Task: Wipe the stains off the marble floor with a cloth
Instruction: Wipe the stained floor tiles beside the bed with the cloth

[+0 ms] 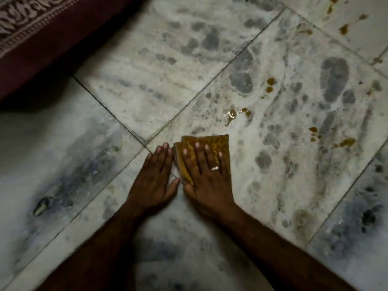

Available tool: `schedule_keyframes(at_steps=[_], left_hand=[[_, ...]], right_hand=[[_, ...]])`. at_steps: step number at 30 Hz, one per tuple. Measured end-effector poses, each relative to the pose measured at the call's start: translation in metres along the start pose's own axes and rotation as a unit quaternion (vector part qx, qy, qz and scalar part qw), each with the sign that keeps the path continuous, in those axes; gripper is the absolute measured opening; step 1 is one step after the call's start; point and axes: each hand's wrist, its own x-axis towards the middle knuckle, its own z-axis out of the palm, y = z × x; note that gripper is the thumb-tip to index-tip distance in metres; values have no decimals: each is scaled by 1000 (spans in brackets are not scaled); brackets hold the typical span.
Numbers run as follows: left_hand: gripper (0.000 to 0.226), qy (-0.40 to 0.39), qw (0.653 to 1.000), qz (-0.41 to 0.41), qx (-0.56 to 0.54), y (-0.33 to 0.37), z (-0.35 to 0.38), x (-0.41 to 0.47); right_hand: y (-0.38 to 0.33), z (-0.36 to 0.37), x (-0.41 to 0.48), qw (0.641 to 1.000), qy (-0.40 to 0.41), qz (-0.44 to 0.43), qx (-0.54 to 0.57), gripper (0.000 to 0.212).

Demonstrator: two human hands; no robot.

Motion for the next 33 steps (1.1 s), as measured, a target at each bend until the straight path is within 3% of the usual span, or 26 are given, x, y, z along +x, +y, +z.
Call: schedule_keyframes(at_steps=[4, 10, 14, 19, 25, 29, 33], left_hand=[[78, -17, 999, 38, -9, -14, -5, 0], [77, -8, 998, 17, -59, -18, -11, 1], [76, 11, 993, -11, -121, -22, -9, 2], [77, 17, 990, -21, -137, -24, -13, 7], [78, 40, 991, -48, -118, -24, -11, 19], [75, 70, 985, -67, -146, -26, -10, 33], [73, 89, 979, -63, -174, -30, -18, 45]], right_hand=[[10, -2, -55, 997, -10, -77, -18, 85], [23, -5, 23, 999, 23, 8, -24, 77], [-10, 2, 56, 998, 5, -57, -12, 79], [2, -4, -16, 985, -31, -169, -19, 82], [29, -10, 87, 997, -15, -64, -35, 80], [-5, -9, 135, 994, -42, -101, -28, 76], [-17, -4, 86, 986, -32, -166, -6, 67]])
